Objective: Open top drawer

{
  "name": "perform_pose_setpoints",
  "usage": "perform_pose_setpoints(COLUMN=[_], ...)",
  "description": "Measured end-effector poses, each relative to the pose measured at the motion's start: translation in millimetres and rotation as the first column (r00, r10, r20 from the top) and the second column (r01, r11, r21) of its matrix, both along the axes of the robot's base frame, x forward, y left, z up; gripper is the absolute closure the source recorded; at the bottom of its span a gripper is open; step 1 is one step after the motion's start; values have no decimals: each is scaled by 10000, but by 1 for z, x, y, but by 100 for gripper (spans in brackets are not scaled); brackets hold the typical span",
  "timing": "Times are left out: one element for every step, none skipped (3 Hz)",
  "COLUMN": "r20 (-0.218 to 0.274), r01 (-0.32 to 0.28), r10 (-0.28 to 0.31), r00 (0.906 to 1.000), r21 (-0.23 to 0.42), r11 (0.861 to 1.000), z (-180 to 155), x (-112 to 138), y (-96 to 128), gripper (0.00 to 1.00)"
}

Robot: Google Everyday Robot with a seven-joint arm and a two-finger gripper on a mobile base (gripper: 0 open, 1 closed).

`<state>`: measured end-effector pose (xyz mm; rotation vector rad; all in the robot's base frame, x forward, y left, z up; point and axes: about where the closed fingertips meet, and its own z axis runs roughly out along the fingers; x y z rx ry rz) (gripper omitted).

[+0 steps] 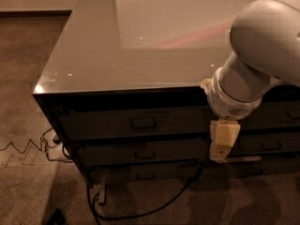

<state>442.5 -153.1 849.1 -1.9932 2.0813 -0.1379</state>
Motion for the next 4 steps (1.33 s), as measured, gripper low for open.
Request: perform_pose_setpoints(r20=[-246, -377, -278, -343], r01=[-78, -256, -372, -674], r10=[69, 231, 354, 656], r00=[9997, 9990, 9990, 9973], r21=[-373, -668, -686, -530], r11=[9993, 9974, 9970, 9963], z=[-27, -51, -66, -81], x=[5, 7, 14, 17], y=[6, 15, 25, 35], gripper=[0, 0, 0, 0])
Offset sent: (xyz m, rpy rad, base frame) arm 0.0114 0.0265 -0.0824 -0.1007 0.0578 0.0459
